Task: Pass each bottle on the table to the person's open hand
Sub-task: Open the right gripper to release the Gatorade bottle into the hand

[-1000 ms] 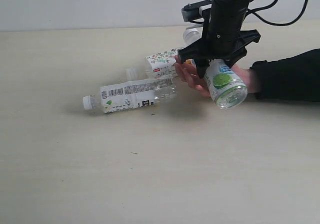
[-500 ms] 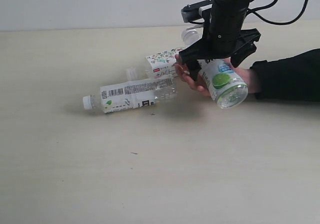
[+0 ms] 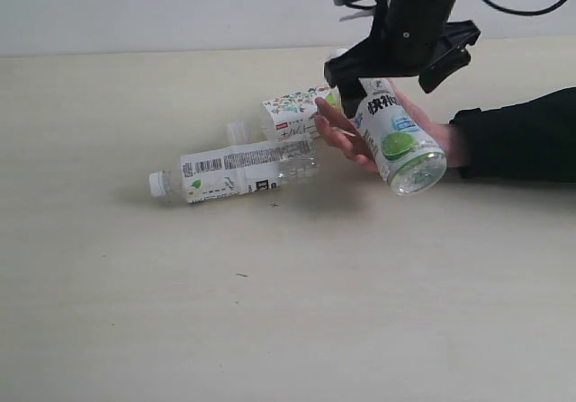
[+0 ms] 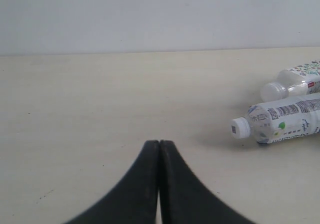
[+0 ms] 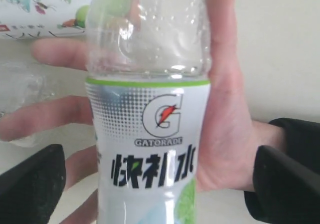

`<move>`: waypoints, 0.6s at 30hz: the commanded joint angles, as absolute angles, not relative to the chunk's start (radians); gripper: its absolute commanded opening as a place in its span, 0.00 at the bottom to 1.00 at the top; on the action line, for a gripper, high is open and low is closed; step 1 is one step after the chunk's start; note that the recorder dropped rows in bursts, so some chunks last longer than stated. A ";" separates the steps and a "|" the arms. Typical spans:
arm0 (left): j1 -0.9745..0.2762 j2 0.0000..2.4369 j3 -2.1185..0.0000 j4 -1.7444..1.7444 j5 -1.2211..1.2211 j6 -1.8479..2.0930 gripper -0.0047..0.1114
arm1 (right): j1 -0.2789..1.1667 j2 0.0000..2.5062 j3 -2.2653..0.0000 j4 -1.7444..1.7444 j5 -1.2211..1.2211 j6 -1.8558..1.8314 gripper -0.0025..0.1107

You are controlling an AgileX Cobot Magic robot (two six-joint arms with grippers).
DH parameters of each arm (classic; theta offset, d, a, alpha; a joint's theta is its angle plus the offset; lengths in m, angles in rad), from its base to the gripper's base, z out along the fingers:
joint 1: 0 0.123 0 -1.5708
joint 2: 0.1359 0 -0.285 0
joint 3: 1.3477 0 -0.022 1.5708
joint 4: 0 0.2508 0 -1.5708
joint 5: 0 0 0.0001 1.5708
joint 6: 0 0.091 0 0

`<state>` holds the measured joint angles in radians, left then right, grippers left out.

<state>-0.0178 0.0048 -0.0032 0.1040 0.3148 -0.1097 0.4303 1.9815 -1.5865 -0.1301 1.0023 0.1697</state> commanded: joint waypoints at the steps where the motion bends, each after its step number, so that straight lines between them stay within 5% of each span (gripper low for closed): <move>1: -0.022 0.000 0.000 0.099 0.311 -0.111 0.06 | 0.425 1.879 -1.593 -0.135 1.056 0.158 0.86; 5: -0.022 0.000 0.000 0.099 0.311 -0.111 0.06 | 0.425 1.774 -1.573 -0.127 1.120 0.150 0.71; 12: -0.022 0.000 0.000 0.099 0.311 -0.111 0.06 | 0.425 1.487 -1.391 -0.077 1.104 0.098 0.07; 18: -0.022 0.000 0.000 0.099 0.311 -0.111 0.06 | 0.425 1.191 -1.144 -0.084 1.006 0.094 0.02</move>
